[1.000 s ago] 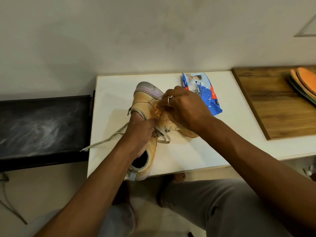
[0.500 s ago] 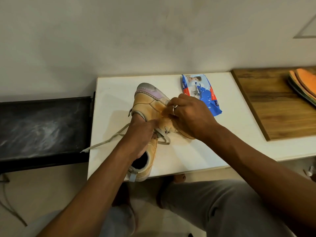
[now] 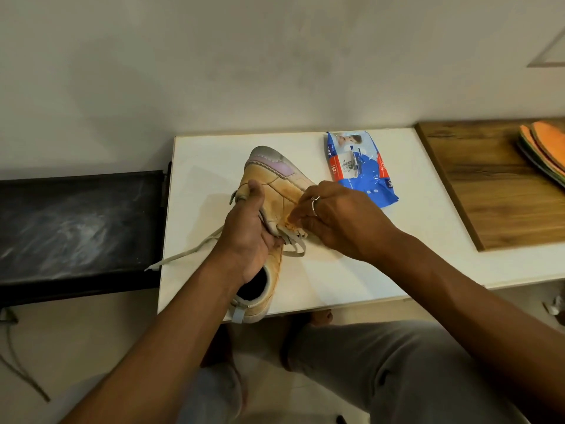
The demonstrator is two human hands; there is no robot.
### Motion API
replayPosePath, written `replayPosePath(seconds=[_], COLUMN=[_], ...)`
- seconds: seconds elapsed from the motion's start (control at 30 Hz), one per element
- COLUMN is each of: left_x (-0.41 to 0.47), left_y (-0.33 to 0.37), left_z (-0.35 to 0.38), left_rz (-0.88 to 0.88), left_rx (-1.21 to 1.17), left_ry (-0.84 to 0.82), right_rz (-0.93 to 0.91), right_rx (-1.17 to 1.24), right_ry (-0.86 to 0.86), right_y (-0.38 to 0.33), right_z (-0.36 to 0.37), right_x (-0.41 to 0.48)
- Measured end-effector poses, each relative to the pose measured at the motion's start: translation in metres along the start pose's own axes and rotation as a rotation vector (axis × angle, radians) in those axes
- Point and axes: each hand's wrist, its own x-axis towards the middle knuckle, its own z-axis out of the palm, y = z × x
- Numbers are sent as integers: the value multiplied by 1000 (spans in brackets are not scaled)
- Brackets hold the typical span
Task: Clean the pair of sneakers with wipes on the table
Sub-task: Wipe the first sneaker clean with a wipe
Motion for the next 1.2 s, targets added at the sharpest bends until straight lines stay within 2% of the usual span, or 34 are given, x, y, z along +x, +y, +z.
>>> replayPosePath(seconds=[0.17,0.27,0.53,0.7,0.9,1.1,1.2], left_x=[0,1,0,-1,1,-1,0], left_y=[0,-1,1,-1,-1,-2,-2], left_z=[2,2,3,4,5,5,6], left_rz=[-8,5,-11,23,7,31,24], left_rx=[-9,-15,-30,4,-12,10,8], left_ry=[7,26,16,13,53,22,26], right_rz=[129,120,280,272,375,222,207], right_rx=[143,232,56,244,152,321,305], right_ry=[123,100,91,4,150,100,139], right_y=[-13,-23,-29,-36,-30,-42,-44], right_z=[13,16,9,16,18,23,25], right_x=[12,14,6,-2,-2,-2,-1])
